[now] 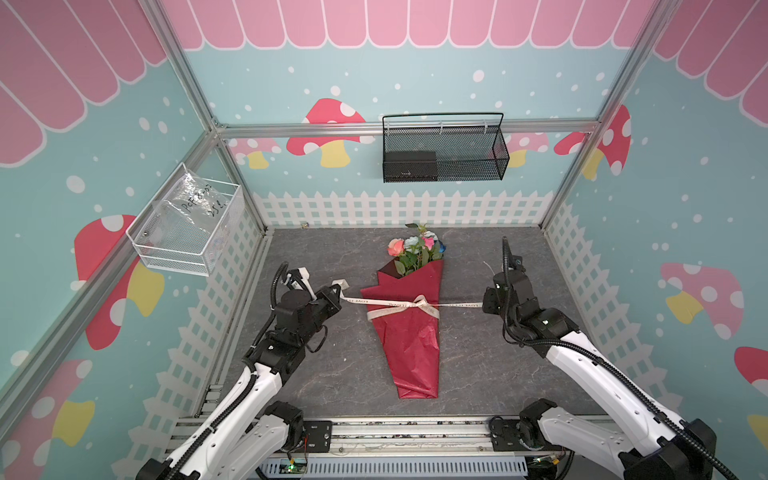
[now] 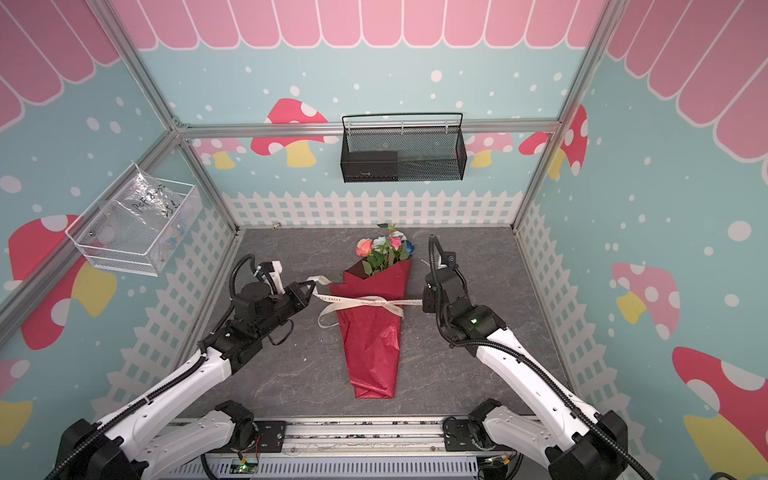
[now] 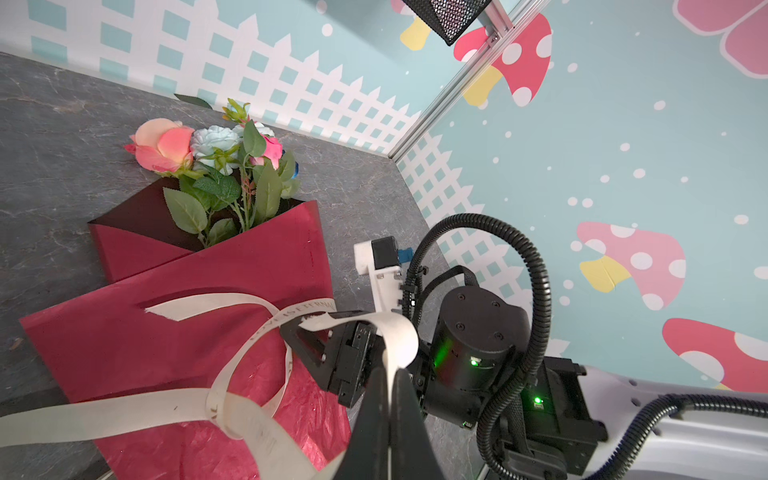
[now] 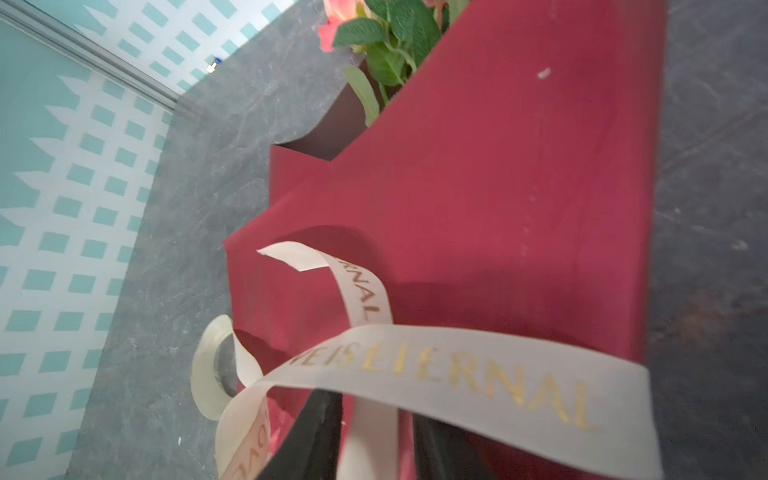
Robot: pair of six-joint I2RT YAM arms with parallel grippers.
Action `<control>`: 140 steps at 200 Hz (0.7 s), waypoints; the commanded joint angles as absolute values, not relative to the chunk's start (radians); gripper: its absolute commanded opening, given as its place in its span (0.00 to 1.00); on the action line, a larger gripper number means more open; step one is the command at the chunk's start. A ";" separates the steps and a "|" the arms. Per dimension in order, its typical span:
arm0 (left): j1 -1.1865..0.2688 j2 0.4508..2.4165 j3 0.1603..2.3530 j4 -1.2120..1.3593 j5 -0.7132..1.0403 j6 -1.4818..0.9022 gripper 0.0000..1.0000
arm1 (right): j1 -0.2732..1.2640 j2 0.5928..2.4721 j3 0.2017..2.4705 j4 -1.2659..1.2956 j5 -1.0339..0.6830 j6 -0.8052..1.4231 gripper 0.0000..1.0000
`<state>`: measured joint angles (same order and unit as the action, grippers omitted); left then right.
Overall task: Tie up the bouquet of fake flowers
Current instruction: 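Pull both ribbon ends outward away from the cone to tighten the knot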
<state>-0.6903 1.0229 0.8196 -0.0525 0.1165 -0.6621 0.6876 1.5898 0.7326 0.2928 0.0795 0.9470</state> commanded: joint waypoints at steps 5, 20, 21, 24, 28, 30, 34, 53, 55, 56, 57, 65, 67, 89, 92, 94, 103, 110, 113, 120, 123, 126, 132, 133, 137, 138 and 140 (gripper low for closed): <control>-0.697 1.027 0.782 -0.051 0.094 -0.699 0.00 | 0.691 1.492 0.715 0.188 0.051 0.905 0.34; -0.697 1.030 0.767 -0.051 0.092 -0.707 0.00 | 0.691 1.444 0.706 0.140 0.049 0.879 0.33; -0.697 1.030 0.765 -0.050 0.092 -0.708 0.00 | 0.691 1.440 0.706 0.136 0.049 0.877 0.33; -0.696 1.030 0.762 -0.048 0.092 -0.711 0.00 | 0.692 1.431 0.706 0.125 0.049 0.869 0.33; -0.697 1.030 0.757 -0.046 0.093 -0.715 0.00 | 0.691 1.419 0.707 0.110 0.052 0.859 0.32; -0.696 1.030 0.755 -0.044 0.093 -0.716 0.00 | 0.692 1.412 0.708 0.105 0.055 0.855 0.32; -0.697 1.030 0.749 -0.040 0.093 -0.720 0.00 | 0.692 1.397 0.712 0.090 0.060 0.845 0.31; -0.697 1.034 0.728 -0.021 0.095 -0.735 0.00 | 0.692 1.350 0.744 0.036 0.076 0.778 0.30; -0.697 1.034 0.726 -0.019 0.096 -0.737 0.00 | 0.692 1.348 0.749 0.030 0.079 0.770 0.30; -0.697 1.035 0.726 -0.019 0.096 -0.738 0.00 | 0.692 1.347 0.753 0.026 0.079 0.766 0.30; -0.696 1.035 0.725 -0.018 0.097 -0.739 0.00 | 0.691 1.347 0.756 0.023 0.079 0.762 0.30; -0.697 1.037 0.720 -0.013 0.099 -0.743 0.00 | 0.690 1.350 0.788 0.003 0.079 0.721 0.31; -0.697 1.039 0.718 -0.011 0.098 -0.744 0.00 | 0.690 1.355 0.796 -0.003 0.078 0.709 0.31; -0.696 1.040 0.708 0.001 0.101 -0.752 0.00 | 0.689 1.460 0.945 -0.110 0.066 0.596 0.32; -0.696 1.039 0.707 0.004 0.101 -0.753 0.00 | 0.690 1.480 0.969 -0.127 0.066 0.584 0.33; -0.697 1.038 0.707 0.005 0.101 -0.752 0.00 | 0.690 1.494 0.984 -0.132 0.065 0.577 0.33; -0.696 1.036 0.706 0.006 0.099 -0.752 0.00 | 0.690 1.554 1.046 -0.175 0.060 0.539 0.35; -0.696 1.034 0.706 0.008 0.100 -0.753 0.00 | 0.690 1.595 1.092 -0.208 0.070 0.522 0.36; -0.697 1.034 0.704 0.009 0.099 -0.752 0.00 | 0.689 1.616 1.110 -0.219 0.074 0.514 0.36; -0.697 1.030 0.703 0.010 0.098 -0.753 0.00 | 0.690 1.651 1.144 -0.233 0.082 0.492 0.37; -0.698 1.029 0.701 0.011 0.096 -0.753 0.00 | 0.690 1.665 1.157 -0.237 0.084 0.484 0.38; -0.697 1.029 0.700 0.012 0.097 -0.752 0.00 | 0.689 1.678 1.172 -0.241 0.087 0.475 0.38; -0.696 1.026 0.697 0.012 0.096 -0.754 0.00 | 0.689 1.702 1.201 -0.253 0.090 0.460 0.39; -0.696 1.025 0.697 0.013 0.096 -0.754 0.00 | 0.690 1.709 1.206 -0.254 0.090 0.458 0.39; -0.697 1.024 0.695 0.014 0.095 -0.754 0.00 | 0.689 1.725 1.226 -0.262 0.092 0.450 0.39; -0.696 1.024 0.694 0.015 0.094 -0.754 0.00 | 0.690 1.732 1.230 -0.265 0.092 0.448 0.39; -0.696 1.024 0.694 0.015 0.095 -0.756 0.00 | 0.689 1.741 1.239 -0.271 0.091 0.444 0.40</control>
